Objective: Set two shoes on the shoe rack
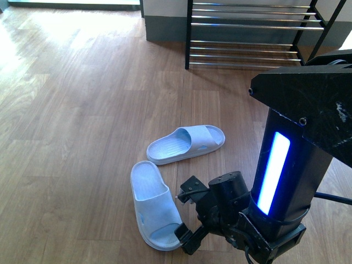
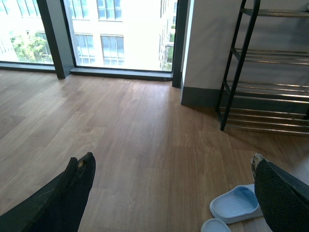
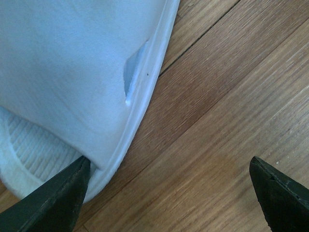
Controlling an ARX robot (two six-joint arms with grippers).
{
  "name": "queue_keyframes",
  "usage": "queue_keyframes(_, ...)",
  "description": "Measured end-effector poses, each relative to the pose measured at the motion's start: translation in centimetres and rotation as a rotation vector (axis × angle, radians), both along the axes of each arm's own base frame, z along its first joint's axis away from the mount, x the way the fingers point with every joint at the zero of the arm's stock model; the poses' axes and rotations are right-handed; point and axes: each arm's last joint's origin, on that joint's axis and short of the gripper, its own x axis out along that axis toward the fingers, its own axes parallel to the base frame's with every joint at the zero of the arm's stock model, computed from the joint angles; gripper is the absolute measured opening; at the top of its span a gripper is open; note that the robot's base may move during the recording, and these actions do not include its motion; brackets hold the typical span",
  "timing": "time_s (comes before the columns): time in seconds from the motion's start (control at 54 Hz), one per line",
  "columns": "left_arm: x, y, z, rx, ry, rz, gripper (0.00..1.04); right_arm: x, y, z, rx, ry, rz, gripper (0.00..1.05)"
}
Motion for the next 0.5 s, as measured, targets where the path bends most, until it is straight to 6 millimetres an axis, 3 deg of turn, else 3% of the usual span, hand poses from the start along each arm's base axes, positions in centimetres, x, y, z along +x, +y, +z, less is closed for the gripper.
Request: queue_keyframes(0.5,0.0,0.0,0.0,0.000,0.000,0.000,0.95,2.4,-0.9,0.1,0.036,-0.051,-0.150,0.96)
